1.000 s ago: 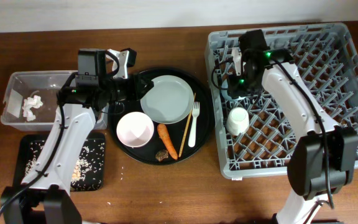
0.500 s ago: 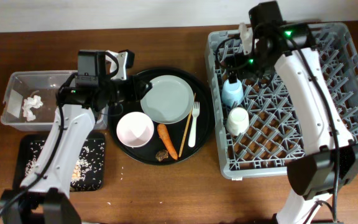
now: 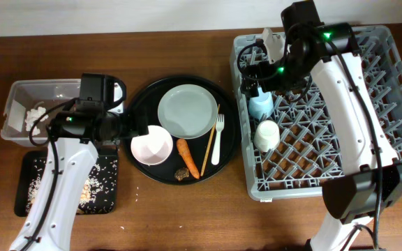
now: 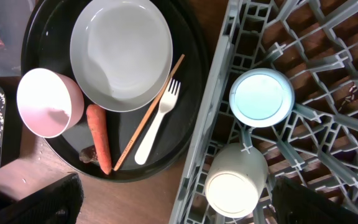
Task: Sort waste into correct bins and load items into the dishwasher rack
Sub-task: 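Lower the blue cup upside down into the rack and release it, then grasp the pink bowl with the left gripper and lift it right, then hand the pink bowl from the left gripper to the right gripper, then carry the pink bowl to the rack's back and set it upright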
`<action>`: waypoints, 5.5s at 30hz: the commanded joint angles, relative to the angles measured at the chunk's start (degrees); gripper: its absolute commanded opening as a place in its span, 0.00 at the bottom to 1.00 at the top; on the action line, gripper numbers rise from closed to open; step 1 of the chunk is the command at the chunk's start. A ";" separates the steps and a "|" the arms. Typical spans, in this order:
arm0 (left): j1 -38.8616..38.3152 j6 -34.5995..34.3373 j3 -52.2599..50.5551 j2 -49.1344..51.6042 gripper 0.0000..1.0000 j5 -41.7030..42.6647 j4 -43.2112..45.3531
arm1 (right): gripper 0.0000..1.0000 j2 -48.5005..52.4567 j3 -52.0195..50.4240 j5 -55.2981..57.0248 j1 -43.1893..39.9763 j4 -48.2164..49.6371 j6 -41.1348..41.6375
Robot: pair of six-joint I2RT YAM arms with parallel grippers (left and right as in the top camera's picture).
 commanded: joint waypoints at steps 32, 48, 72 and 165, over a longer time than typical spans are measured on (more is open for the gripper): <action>-6.64 0.07 -1.53 24.96 0.38 -8.74 1.36 | 0.99 -0.33 0.42 1.66 0.33 -2.93 0.28; -7.50 0.09 14.45 11.76 0.00 -5.11 -7.85 | 0.99 -0.33 0.42 -5.05 0.35 -2.91 0.48; -18.75 -0.72 14.73 11.76 0.01 11.96 5.05 | 0.15 -0.11 -1.84 4.72 13.07 0.31 0.28; -10.64 -0.31 17.14 5.33 0.84 2.40 -4.52 | 0.86 22.03 -4.72 80.46 1.95 36.96 -24.55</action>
